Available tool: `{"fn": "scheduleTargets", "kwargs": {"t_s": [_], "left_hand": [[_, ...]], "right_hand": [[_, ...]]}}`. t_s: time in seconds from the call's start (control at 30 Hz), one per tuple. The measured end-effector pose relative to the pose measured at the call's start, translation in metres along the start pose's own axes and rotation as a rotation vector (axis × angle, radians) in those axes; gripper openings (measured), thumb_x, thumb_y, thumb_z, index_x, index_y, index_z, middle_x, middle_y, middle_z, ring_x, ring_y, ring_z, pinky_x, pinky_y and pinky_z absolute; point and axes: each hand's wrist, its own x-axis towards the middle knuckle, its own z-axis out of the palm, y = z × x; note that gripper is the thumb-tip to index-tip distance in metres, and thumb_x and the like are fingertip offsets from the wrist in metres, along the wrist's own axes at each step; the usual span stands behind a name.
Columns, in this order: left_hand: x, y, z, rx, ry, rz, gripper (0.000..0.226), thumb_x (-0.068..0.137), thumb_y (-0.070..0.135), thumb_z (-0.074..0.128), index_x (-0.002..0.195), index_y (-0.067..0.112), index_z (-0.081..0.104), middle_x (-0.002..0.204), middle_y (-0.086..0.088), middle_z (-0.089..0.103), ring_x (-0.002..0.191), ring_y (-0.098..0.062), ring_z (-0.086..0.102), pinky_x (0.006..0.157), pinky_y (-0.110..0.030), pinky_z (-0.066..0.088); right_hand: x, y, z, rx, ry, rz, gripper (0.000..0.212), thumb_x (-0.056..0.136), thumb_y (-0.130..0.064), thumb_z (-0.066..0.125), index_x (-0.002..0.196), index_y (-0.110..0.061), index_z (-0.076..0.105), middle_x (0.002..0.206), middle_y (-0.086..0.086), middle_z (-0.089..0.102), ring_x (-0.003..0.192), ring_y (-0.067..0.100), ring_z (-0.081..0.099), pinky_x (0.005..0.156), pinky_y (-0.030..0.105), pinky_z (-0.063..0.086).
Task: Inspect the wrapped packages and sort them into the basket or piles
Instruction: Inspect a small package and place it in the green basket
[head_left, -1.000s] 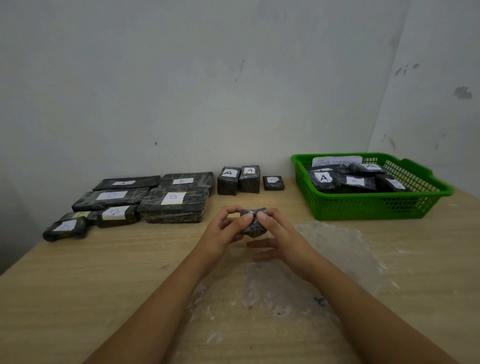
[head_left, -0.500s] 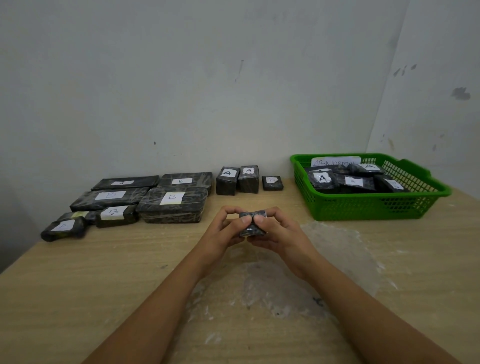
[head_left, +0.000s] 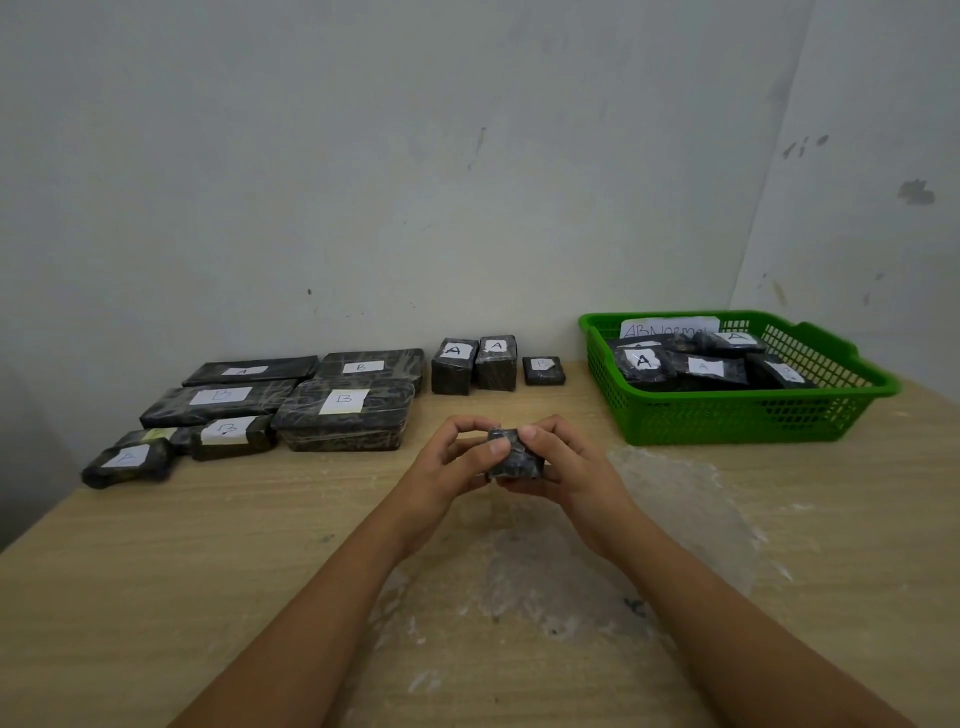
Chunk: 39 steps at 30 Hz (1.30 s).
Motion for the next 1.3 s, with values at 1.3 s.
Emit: {"fn": "scheduleTargets", "kwargs": {"t_s": [1.3], "left_hand": [[0.001, 0.005, -0.003, -0.071, 0.047, -0.003, 0.061, 0.063, 0.044, 0.083, 0.115, 0.017, 0.067, 0.113, -0.011, 0.076, 0.106, -0.023, 0.072, 0.096, -0.034, 0.057]], "right_hand": [[0.002, 0.008, -0.011, 0.034, -0.175, -0.062, 0.035, 0.073, -0.034, 0.084, 0.098, -0.018, 0.067, 0.116, 0.015, 0.072, 0.110, 0.030, 0.070, 0.093, 0.041, 0.057]]}}
